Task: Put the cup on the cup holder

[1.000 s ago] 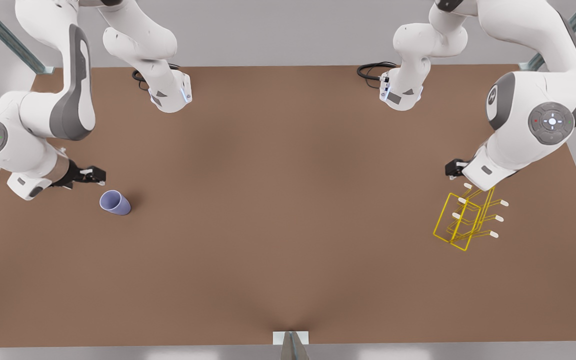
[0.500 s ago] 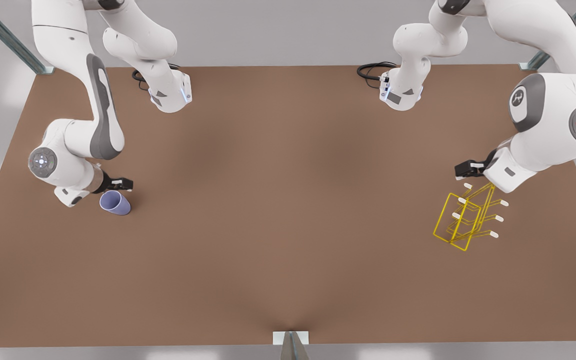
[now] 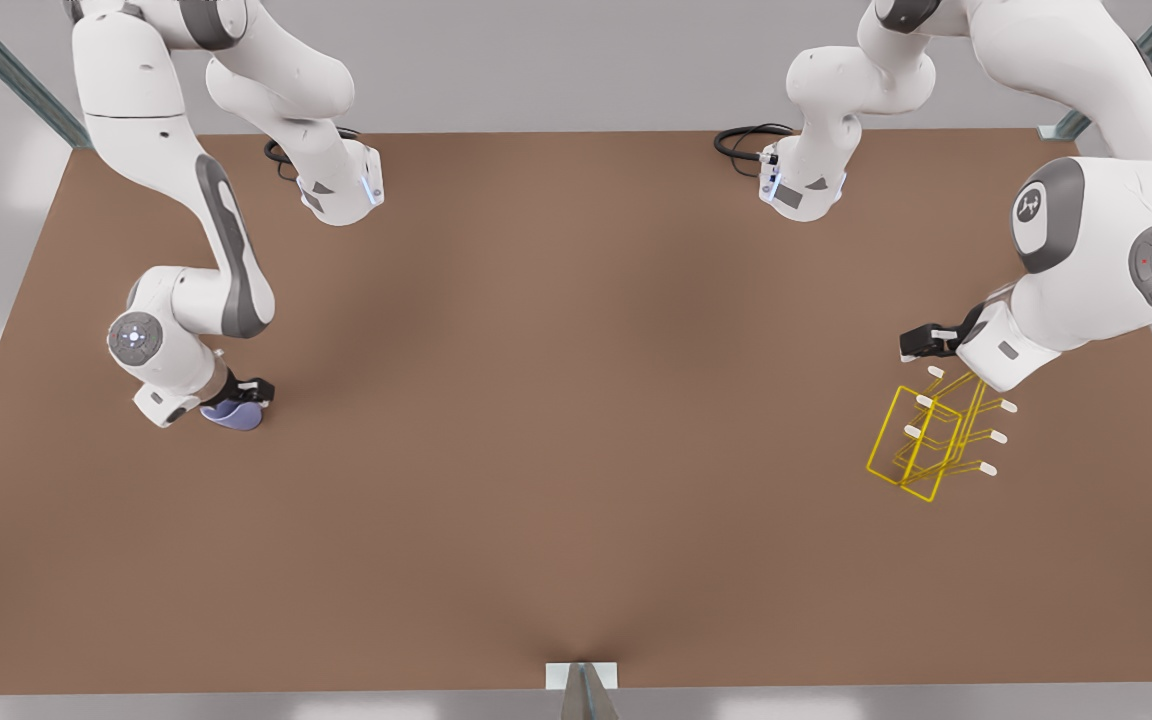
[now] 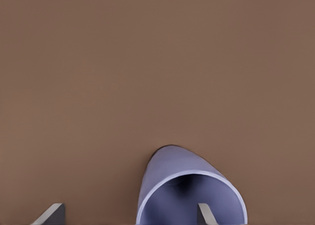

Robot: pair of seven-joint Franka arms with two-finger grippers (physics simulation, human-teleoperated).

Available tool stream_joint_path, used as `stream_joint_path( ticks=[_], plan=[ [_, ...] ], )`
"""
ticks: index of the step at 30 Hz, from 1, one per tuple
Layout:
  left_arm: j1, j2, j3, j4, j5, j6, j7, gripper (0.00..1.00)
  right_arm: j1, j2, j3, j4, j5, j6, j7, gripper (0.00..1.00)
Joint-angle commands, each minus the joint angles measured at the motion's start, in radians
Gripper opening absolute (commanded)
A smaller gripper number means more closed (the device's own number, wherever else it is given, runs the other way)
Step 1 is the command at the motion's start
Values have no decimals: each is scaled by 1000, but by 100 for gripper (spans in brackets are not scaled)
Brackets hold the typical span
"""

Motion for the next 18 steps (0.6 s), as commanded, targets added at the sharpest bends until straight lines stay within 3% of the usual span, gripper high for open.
stream_joint_path(
  ticks=[1,7,9,12,13,15,18],
  plan=[
    [0,0,0,0,0,-1,8,100,0,7,0,-7,0,90,12,100],
    [0,0,0,-1,0,-1,8,100,-5,31,0,-7,0,108,-1,99],
    [-1,0,0,-1,0,-1,7,100,-5,48,0,-10,0,127,1,92],
    [-1,4,0,-1,0,-1,7,100,-6,57,0,-16,0,128,-1,61],
    [-1,4,0,-1,0,-1,7,100,-8,66,0,-16,0,130,-1,61],
    [-1,4,0,-1,0,-1,7,100,-8,65,1,-16,0,127,-2,48],
    [-1,4,0,-1,0,-3,7,100,-8,65,1,-30,0,128,-5,21]
  ],
)
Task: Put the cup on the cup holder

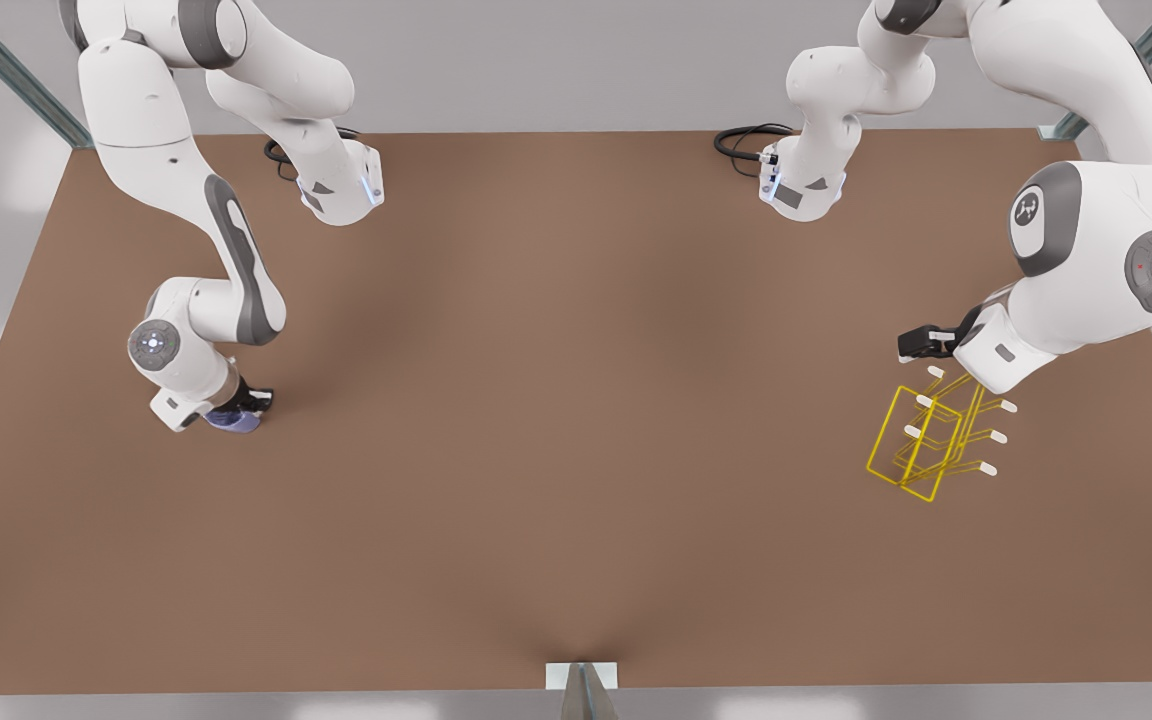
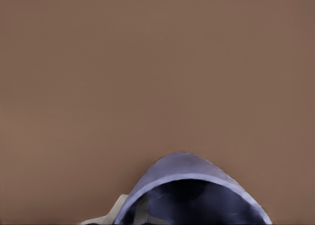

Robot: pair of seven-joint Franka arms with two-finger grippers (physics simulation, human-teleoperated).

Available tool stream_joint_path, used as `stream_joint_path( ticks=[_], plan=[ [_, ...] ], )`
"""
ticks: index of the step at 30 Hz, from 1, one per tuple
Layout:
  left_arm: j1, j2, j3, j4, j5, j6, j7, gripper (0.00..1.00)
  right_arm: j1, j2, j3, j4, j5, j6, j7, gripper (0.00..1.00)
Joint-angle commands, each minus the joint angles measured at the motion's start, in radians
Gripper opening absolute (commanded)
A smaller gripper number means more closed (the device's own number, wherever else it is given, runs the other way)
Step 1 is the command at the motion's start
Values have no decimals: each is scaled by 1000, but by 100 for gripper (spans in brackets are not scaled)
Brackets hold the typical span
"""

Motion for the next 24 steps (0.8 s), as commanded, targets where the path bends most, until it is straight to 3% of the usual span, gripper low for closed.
stream_joint_path(
  ticks=[1,8,9,12,14,16,19,24],
  plan=[
    [0,-1,0,0,1,-1,2,100,0,-4,0,0,-2,6,-14,21],
    [-3,-9,0,2,1,-6,-10,100,19,-73,32,22,-4,-58,-115,21],
    [-5,-10,0,2,1,-15,-12,100,19,-79,61,38,4,-86,-114,21],
    [-5,-13,0,2,2,-18,-12,100,42,-42,216,133,266,-92,-80,21],
    [-5,-12,-2,2,2,-20,-12,100,100,-9,271,166,487,-91,-68,21],
    [-6,-10,-2,0,2,-20,-12,100,69,48,402,275,584,-89,27,21],
    [-6,-7,-2,0,4,-20,-13,100,77,171,494,383,937,-84,-43,21],
    [-12,-6,-8,2,16,-27,-13,100,115,456,659,690,1132,-52,-46,21]
  ],
)
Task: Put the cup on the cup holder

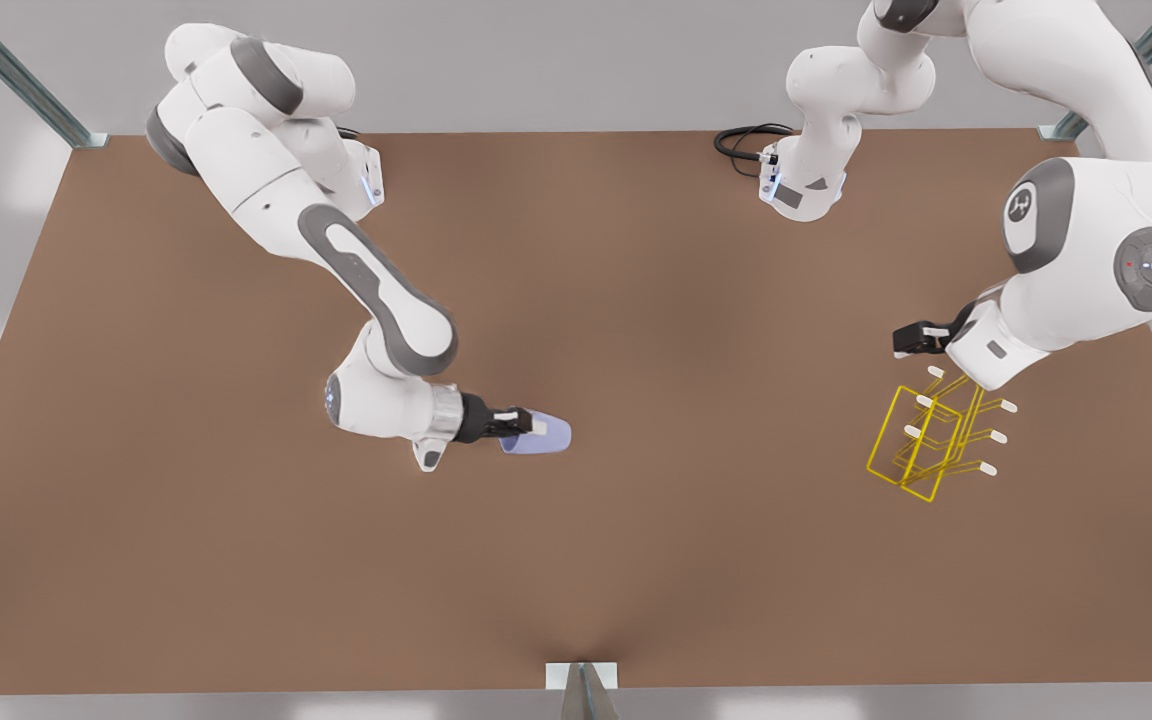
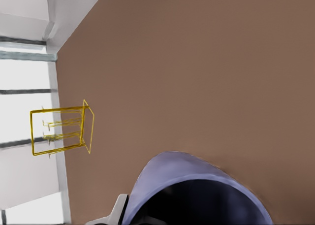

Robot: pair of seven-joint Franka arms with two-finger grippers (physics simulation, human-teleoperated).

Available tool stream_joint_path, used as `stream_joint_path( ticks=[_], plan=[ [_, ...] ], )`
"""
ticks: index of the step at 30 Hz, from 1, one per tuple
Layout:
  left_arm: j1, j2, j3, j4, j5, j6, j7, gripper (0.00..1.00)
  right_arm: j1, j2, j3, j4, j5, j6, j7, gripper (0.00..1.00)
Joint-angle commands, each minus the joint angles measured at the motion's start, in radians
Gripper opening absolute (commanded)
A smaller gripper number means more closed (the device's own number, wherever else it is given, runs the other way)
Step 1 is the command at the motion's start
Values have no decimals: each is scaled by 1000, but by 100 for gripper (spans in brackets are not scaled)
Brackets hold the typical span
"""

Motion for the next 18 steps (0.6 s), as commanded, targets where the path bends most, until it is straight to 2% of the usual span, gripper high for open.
stream_joint_path(
  ticks=[1,3,5,10,17,18],
  plan=[
    [-7,1,0,1,8,-6,-13,100,19,89,61,82,139,83,4,21],
    [-30,1,-1,1,32,-3,-79,100,33,226,150,145,139,171,-85,21],
    [-52,-2,-1,3,34,2,-139,100,43,310,170,202,139,166,-129,21],
    [-58,-2,-1,1,34,-3,-146,100,53,367,167,179,271,160,-379,21],
    [-58,4,-1,-2,35,-6,-146,100,50,404,199,140,323,149,-490,21],
    [-60,4,-1,-2,35,-6,-146,100,48,405,199,139,331,148,-495,25]
  ],
)
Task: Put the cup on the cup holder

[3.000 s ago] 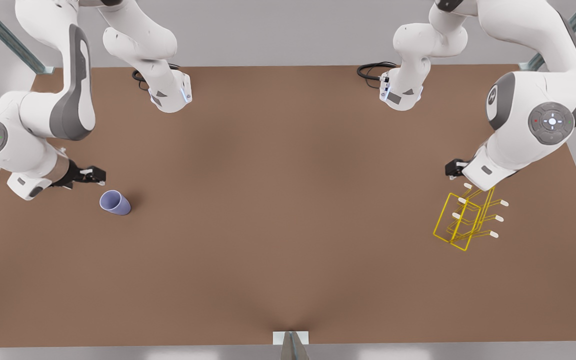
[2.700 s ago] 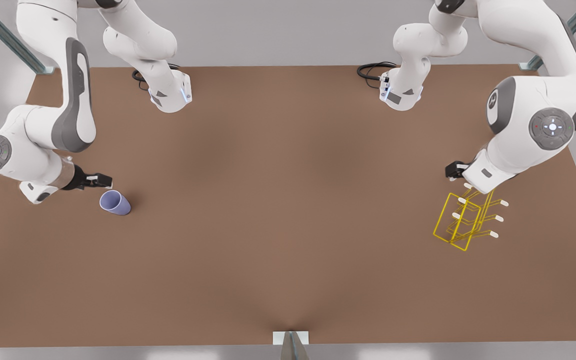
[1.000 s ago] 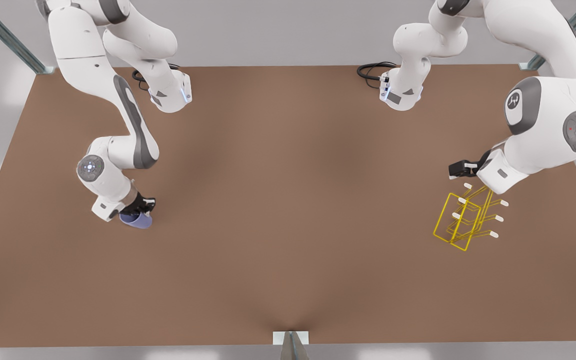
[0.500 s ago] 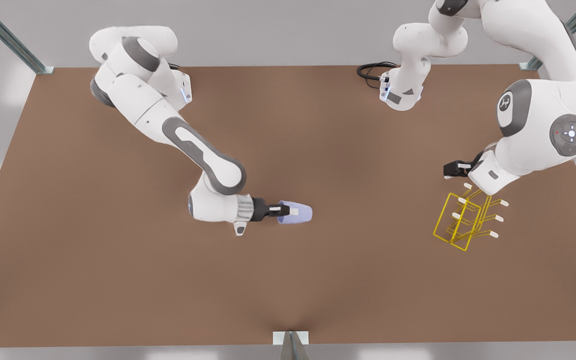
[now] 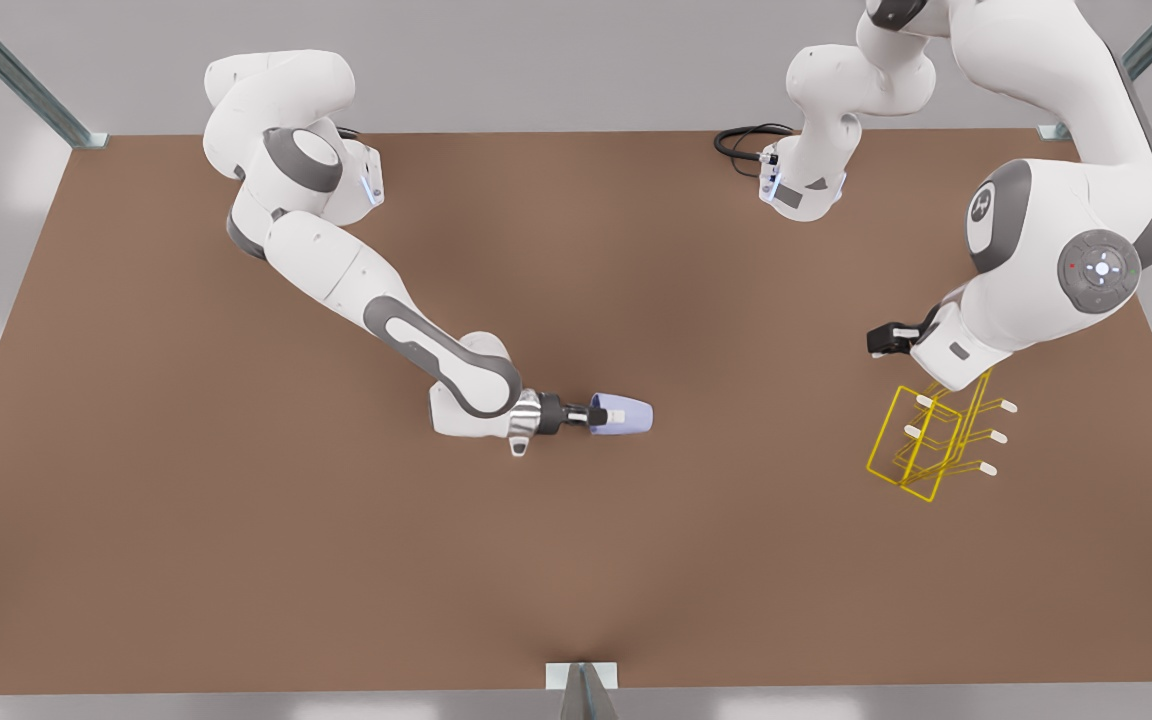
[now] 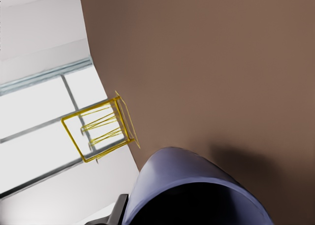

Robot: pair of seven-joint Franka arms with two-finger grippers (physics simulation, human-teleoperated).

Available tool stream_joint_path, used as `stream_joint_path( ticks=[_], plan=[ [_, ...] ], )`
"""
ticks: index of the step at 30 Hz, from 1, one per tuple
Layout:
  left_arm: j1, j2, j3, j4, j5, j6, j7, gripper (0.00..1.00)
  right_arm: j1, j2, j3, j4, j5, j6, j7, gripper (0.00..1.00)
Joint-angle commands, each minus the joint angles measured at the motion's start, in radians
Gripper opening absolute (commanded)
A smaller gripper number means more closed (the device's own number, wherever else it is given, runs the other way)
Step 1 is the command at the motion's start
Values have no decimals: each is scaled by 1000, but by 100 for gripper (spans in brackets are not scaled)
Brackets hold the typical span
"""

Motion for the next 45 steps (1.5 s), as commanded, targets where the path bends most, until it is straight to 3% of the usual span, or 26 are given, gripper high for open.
stream_joint_path(
  ticks=[1,2,3,5,15,21,22,23,24,25,26,29,32,35,36,39,43,45],
  plan=[
    [0,-1,0,0,1,-2,-60,100,-2,-2,1,-7,19,3,-262,26],
    [0,-1,0,0,1,-3,-60,100,-4,0,1,-16,21,3,-264,30],
    [-1,-1,0,0,1,-2,-60,100,-5,0,3,-27,30,4,-264,44],
    [-1,-1,0,0,1,-2,-60,100,-7,1,1,-28,53,4,-264,100],
    [-23,1,0,0,0,-3,-81,100,-53,-20,-4,-53,50,-23,-293,100],
    [-46,20,0,5,1,9,-138,100,-223,-187,-4,-301,47,-55,-319,100],
    [-46,24,0,5,-1,12,-137,100,-303,-259,-5,-370,44,-155,-311,100],
    [-55,25,0,5,1,12,-141,100,-383,-396,-46,-439,19,-271,-305,100],
    [-57,25,0,5,0,12,-163,100,-439,-502,-148,-444,-183,-415,-295,100],
    [-83,20,-2,6,-1,10,-216,100,-366,-569,-397,-328,-375,-718,-242,100],
    [-150,17,-2,9,-4,13,-460,100,-251,-678,-620,-271,-530,-821,-207,100],
    [-366,65,-6,8,-42,188,-1268,100,-248,-888,-672,-252,-993,-819,-74,100],
    [-403,183,-2,8,-140,412,-1810,100,-228,-950,-706,-208,-1234,-884,417,100],
    [-403,284,6,6,-140,561,-2086,100,-192,-985,-781,-189,-1279,-948,325,100],
    [-396,310,9,6,-142,581,-2152,100,-214,-965,-755,-96,-1280,-994,324,100],
    [-391,353,14,9,-146,615,-2359,100,-215,-951,-716,-33,-1286,-1091,325,100],
    [-394,375,14,6,-146,621,-2393,100,-202,-947,-688,-16,-1292,-1068,315,100],
    [-402,352,14,-84,-142,710,-2384,100,-177,-939,-686,30,-1291,-1080,322,100]
  ],
)
